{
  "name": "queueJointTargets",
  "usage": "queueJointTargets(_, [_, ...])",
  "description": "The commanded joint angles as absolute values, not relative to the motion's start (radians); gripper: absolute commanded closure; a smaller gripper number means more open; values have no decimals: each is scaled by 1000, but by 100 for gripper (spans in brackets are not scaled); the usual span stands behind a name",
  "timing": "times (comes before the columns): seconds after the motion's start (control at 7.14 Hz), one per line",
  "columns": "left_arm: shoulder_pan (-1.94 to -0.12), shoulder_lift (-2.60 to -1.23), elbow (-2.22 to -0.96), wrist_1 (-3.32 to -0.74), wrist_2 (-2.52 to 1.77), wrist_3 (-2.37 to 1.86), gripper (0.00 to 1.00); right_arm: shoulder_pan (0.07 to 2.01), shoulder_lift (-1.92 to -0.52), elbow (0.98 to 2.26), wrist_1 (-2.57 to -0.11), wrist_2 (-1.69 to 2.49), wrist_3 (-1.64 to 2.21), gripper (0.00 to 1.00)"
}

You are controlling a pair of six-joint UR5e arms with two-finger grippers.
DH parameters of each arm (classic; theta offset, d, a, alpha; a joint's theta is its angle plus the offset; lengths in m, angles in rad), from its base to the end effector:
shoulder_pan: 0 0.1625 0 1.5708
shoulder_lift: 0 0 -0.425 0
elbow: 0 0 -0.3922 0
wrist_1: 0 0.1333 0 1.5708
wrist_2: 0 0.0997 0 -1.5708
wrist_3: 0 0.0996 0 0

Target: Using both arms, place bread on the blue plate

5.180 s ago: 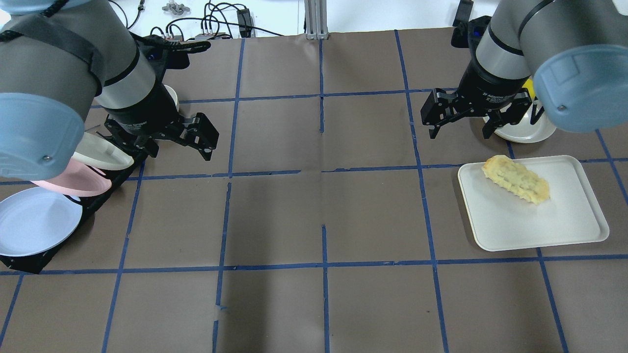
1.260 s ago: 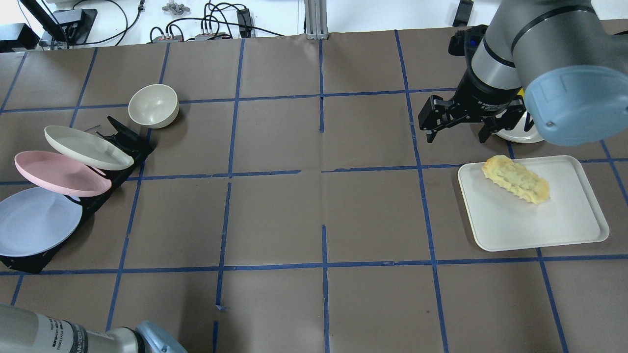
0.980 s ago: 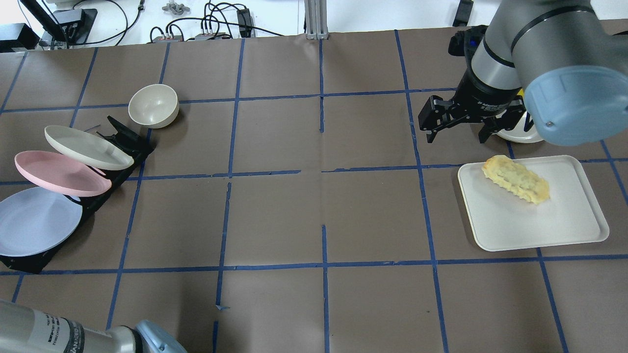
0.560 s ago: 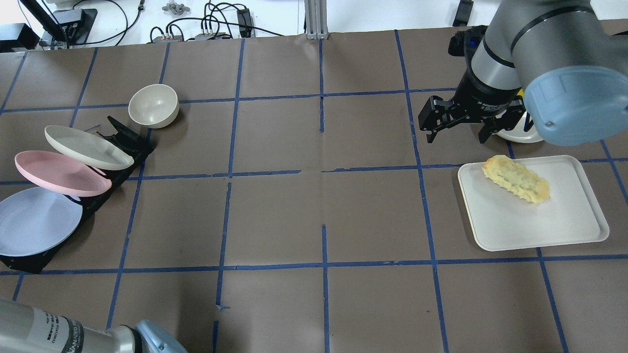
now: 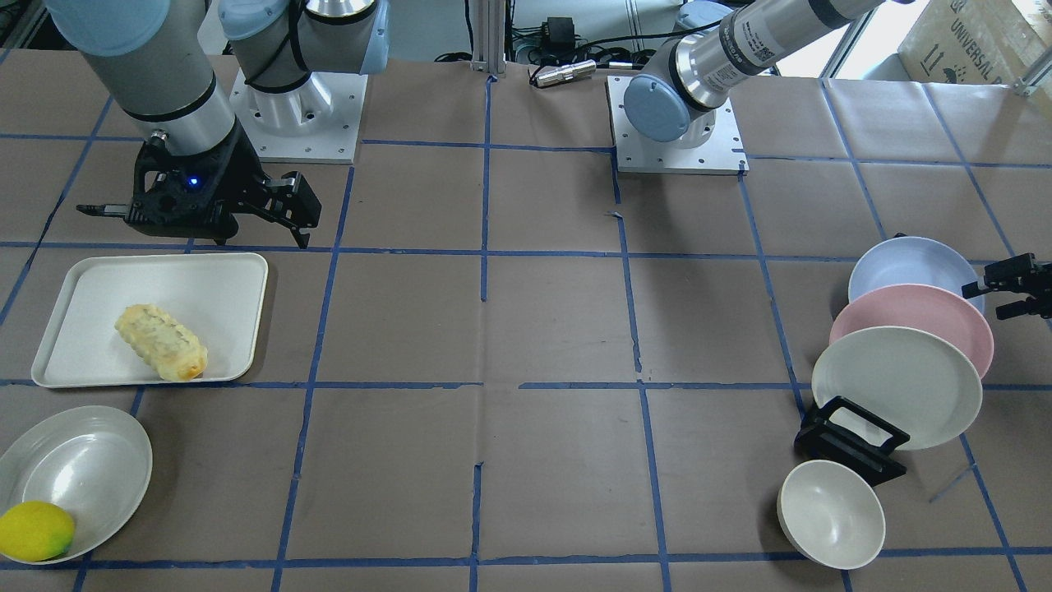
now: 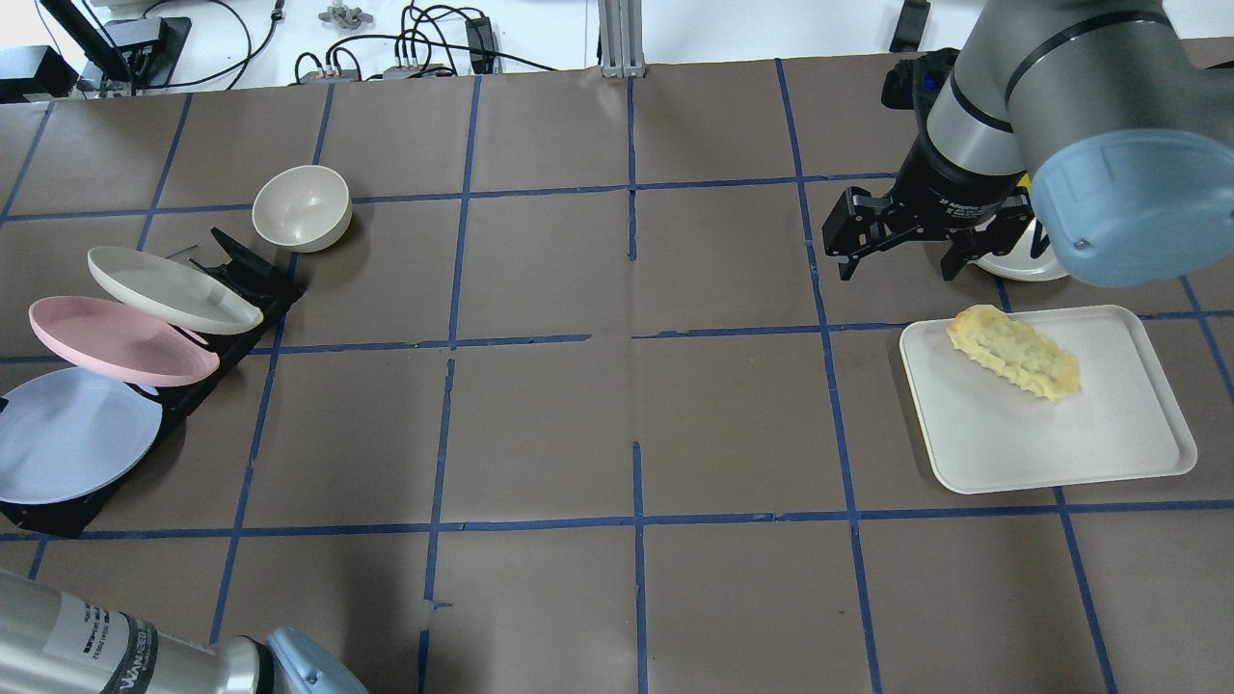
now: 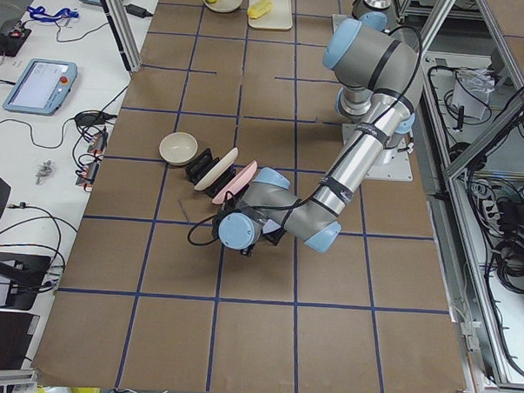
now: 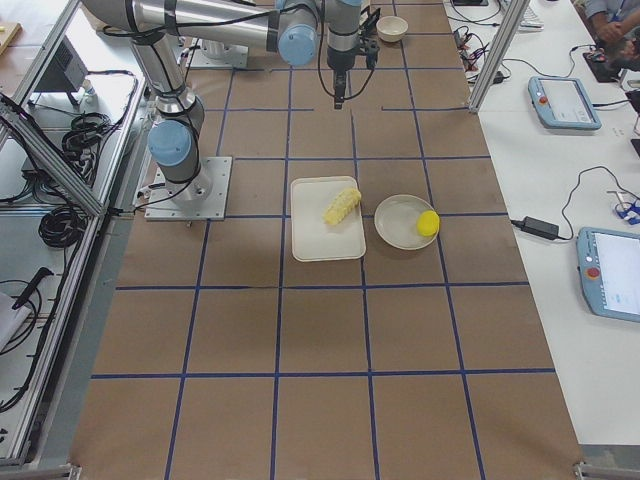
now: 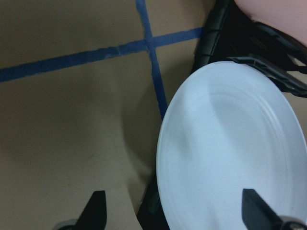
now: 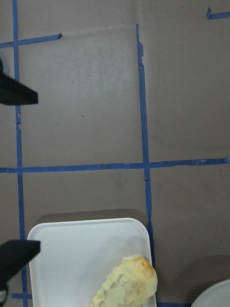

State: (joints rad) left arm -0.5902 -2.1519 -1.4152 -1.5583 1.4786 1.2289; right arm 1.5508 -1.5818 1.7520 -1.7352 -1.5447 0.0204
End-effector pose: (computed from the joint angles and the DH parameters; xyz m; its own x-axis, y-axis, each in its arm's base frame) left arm 0.4541 -0.4757 0.2250 -0.8924 0.1960 0.4064 0.2380 0.9697 0.0551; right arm 0.1263 -0.4836 0.4209 -0.9988 0.0405 -0.0260 0.0404 0.9992 0.0063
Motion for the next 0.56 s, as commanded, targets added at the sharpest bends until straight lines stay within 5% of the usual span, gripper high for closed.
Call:
queueJointTargets(0.0, [-589, -2161, -1425, -1555, 1480, 1227, 27, 1551, -1582, 1752, -1735, -1545, 20, 0])
queueJointTargets(0.42, [-591, -2160, -1416, -1562, 1486, 1227, 59, 1551, -1582, 1753, -1735, -1545, 18, 0])
